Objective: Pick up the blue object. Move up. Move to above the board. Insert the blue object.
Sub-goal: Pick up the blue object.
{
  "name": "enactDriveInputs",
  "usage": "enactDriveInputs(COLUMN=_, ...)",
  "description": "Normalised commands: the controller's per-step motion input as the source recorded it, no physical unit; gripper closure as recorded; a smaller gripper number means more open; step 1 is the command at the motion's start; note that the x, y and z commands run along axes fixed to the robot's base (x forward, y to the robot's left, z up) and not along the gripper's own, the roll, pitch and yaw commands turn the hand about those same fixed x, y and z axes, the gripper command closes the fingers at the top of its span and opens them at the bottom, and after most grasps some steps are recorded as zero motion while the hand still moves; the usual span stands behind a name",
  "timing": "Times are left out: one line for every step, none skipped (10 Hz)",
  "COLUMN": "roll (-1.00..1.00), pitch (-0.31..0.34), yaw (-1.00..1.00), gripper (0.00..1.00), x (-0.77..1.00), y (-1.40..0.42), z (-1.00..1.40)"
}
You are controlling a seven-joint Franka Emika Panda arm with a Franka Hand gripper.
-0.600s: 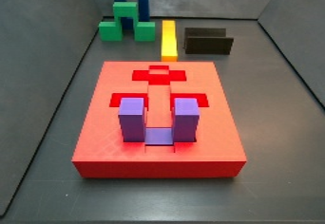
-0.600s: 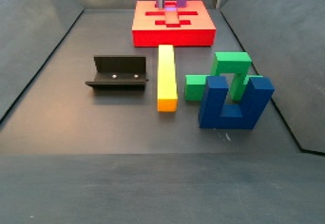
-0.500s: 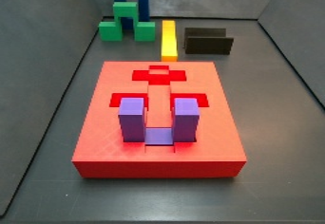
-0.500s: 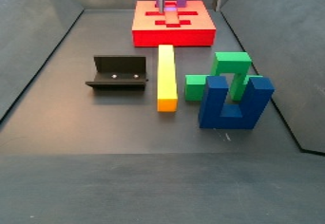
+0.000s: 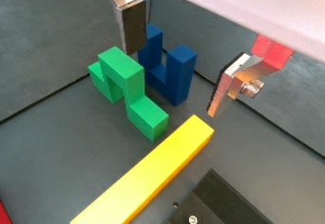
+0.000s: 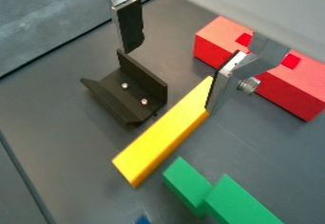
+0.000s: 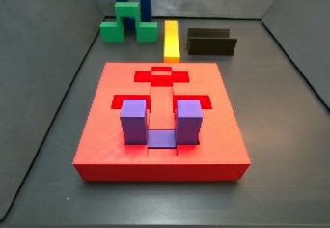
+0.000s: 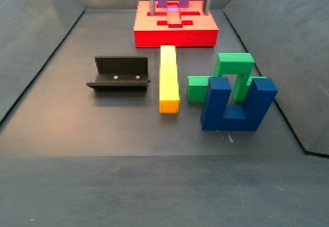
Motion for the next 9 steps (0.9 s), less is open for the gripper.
enactDriveInputs(roll=0.00, pitch=-0.004, yaw=-0.02, gripper=0.00, x=0.04, y=0.38, z=-0.07)
enactDriveInputs(roll=0.00, pitch=0.000, yaw=-0.01, gripper=0.00, x=0.09, y=0.39, z=-0.15)
enactDriveInputs(roll=0.00, pitch=-0.047, yaw=-0.03, gripper=0.00, x=0.00, y=0.42, z=-0.17)
enactDriveInputs(roll=0.00, pitch=-0.026, yaw=-0.02, gripper=0.00, x=0.07, y=0.30, z=-0.16)
enactDriveInputs(roll=0.02, pitch=0.000, yaw=-0.04, gripper=0.00, x=0.14, y=0.27, z=-0.18)
enactDriveInputs(roll=0.04, pitch=-0.021, yaw=-0.13, gripper=0.00, x=0.00, y=0.37, z=-0.19)
enactDriveInputs(roll=0.00, pitch=-0.029, yaw=-0.11, gripper=0.00, x=0.00, y=0.51, z=-0.24)
enactDriveInputs(roll=0.00, pitch=-0.081, yaw=-0.10, gripper=0.00, x=-0.15, y=0.54, z=-0.27)
enactDriveInputs(roll=-0.01, pitch=-0.111, yaw=-0.17, gripper=0.00, x=-0.43, y=0.55, z=-0.29)
